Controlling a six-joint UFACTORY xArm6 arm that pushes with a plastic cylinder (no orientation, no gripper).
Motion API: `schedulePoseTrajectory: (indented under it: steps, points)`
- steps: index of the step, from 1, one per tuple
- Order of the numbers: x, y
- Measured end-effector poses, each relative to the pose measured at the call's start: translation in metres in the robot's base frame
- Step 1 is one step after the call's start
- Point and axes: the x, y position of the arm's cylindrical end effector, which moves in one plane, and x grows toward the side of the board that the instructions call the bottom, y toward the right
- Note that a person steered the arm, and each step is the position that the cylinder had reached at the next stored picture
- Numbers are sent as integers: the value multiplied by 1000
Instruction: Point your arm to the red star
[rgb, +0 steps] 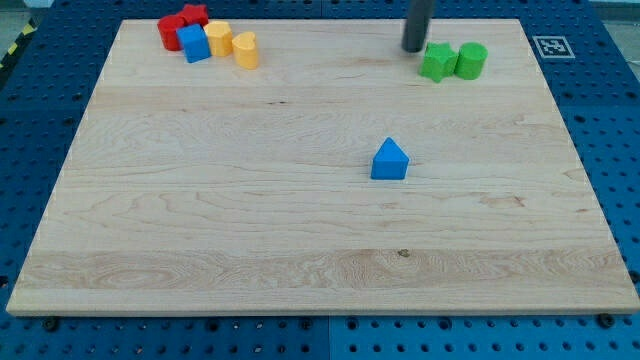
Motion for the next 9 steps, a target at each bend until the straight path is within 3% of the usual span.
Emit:
schedulePoseTrajectory:
  steps: [1, 2, 3, 4, 6, 8, 9]
  points:
    - [21, -56]
    - [86, -64]
    - [115, -113]
    - [108, -201]
    - [44, -384]
    - [8, -403]
    - [-32, -401]
